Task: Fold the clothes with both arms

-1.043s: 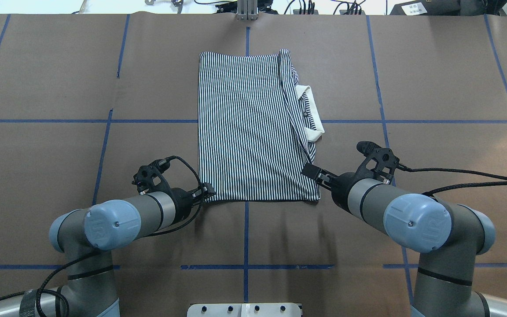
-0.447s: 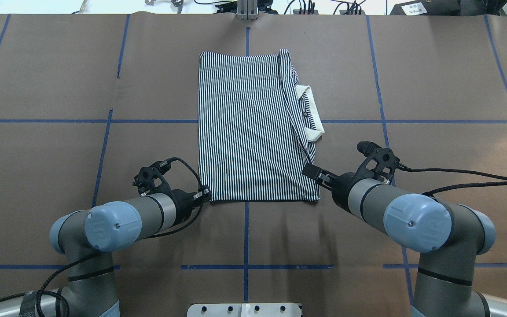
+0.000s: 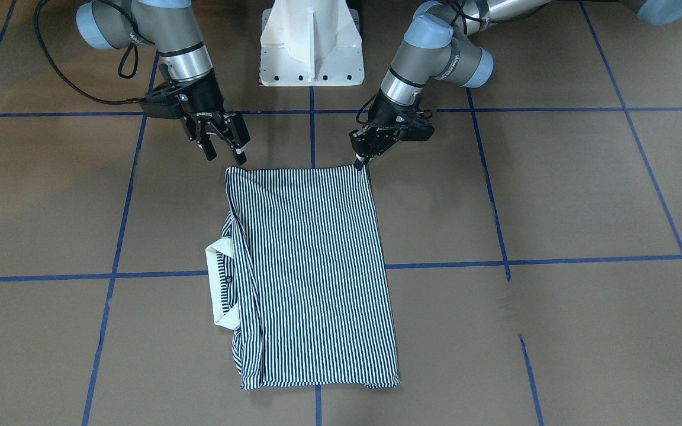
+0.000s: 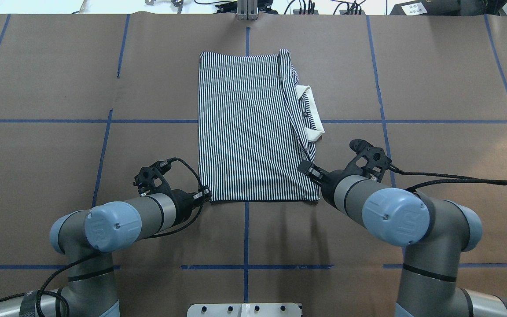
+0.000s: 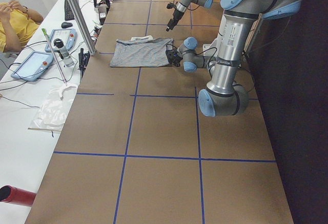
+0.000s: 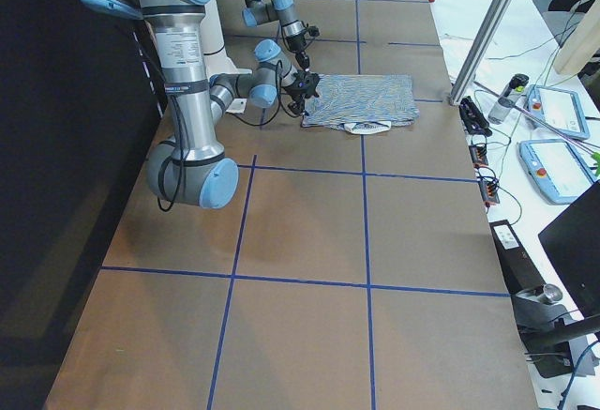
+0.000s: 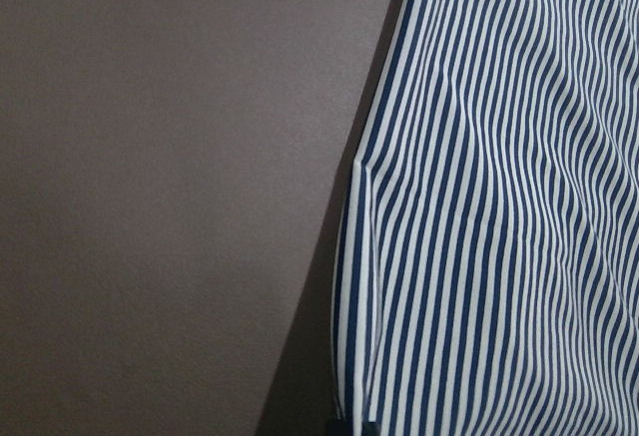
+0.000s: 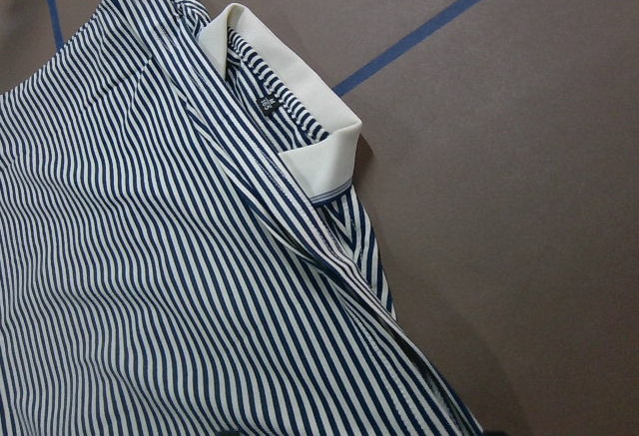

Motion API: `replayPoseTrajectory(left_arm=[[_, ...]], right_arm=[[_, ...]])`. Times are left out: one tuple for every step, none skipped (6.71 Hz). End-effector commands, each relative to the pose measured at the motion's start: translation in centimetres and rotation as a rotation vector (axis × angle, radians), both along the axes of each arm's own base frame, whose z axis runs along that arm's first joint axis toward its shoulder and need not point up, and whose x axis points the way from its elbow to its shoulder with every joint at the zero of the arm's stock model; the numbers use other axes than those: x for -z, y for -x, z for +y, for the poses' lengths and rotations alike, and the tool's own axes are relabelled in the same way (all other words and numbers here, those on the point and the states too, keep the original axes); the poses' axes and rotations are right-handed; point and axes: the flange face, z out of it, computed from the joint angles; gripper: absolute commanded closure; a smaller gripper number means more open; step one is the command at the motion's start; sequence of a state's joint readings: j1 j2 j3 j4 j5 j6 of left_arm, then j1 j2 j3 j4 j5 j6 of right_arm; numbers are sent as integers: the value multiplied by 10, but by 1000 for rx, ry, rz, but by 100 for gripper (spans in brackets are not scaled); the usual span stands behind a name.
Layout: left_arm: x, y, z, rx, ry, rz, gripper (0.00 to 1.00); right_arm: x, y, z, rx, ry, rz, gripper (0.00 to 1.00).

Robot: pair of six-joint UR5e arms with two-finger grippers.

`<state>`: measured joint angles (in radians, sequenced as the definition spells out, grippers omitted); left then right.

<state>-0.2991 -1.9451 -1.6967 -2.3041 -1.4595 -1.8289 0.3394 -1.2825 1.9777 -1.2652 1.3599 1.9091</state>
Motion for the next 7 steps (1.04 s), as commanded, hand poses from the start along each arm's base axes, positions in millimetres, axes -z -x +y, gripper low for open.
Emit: replayPoseTrajectory(left_arm=[[1, 0, 0, -1, -1, 3, 100], [2, 0, 0, -1, -1, 4, 100], [3, 0, 0, -1, -2, 6, 100], [2, 0, 0, -1, -1, 4, 100], [2, 0, 0, -1, -1, 4, 100], [3, 0, 1, -4, -2, 7, 100], [4, 0, 1, -4, -2, 9, 100]], right_arm=[[18, 27, -9, -40, 91, 81, 22], [-2, 44, -12, -29, 110, 128, 21], [-15, 57, -11, -2, 141, 158, 21], [-4, 72, -16, 4, 167, 211, 21], [1, 78, -16, 13, 184, 232, 21], [-4, 87, -18, 13, 191, 249, 21], [-9, 98, -22, 12, 197, 267, 21]])
